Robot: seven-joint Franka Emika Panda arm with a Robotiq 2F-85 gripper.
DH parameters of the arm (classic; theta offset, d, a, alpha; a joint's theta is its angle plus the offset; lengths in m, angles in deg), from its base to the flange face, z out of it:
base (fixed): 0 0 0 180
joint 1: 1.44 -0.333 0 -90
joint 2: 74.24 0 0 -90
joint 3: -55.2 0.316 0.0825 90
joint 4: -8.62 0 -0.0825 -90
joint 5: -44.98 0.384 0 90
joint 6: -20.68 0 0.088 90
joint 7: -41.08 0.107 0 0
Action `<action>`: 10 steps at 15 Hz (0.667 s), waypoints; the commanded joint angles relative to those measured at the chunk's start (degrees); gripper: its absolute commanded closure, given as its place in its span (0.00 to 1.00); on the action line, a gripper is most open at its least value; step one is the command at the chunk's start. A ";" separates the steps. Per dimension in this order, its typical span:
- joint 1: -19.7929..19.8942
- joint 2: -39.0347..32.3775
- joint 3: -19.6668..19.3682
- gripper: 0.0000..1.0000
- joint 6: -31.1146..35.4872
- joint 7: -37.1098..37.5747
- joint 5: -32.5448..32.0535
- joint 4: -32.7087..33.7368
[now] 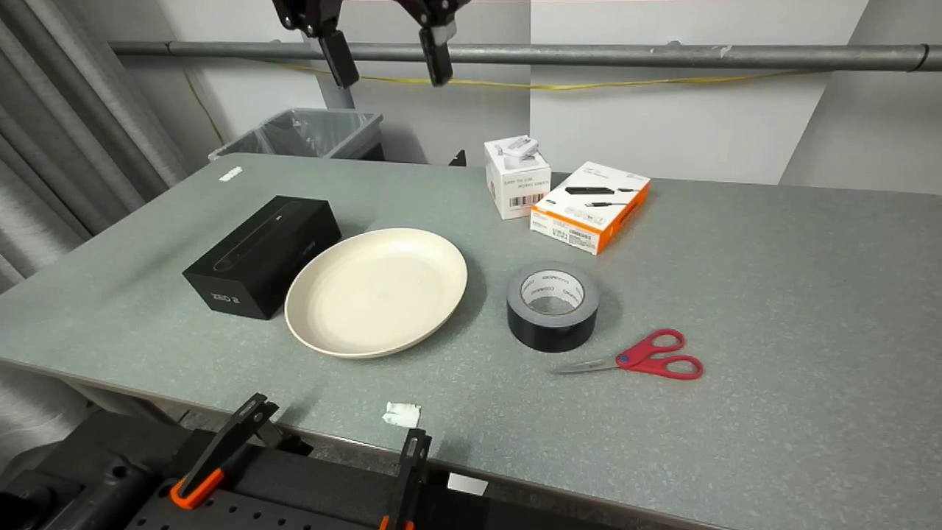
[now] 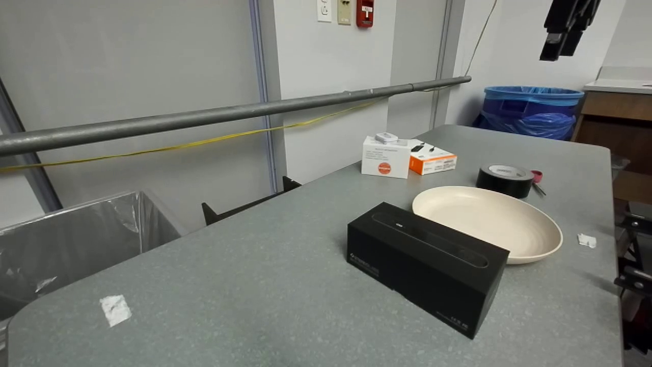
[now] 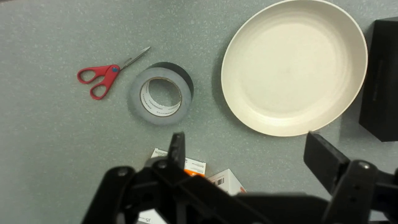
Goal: Put the black tape on the plate
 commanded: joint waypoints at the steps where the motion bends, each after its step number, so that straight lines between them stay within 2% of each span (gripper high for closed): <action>1: 0.20 0.16 0.20 0.00 -0.13 -0.13 0.13 0.09; 3: 0.02 1.09 0.76 0.00 1.06 0.34 -0.22 -1.16; 4: 0.39 0.57 1.47 0.00 4.33 1.20 -1.68 -2.73; 8: 2.79 -7.41 1.83 0.00 13.27 5.37 -2.80 -4.41; 10: 5.81 -13.38 2.26 0.00 21.40 9.75 -6.38 -4.83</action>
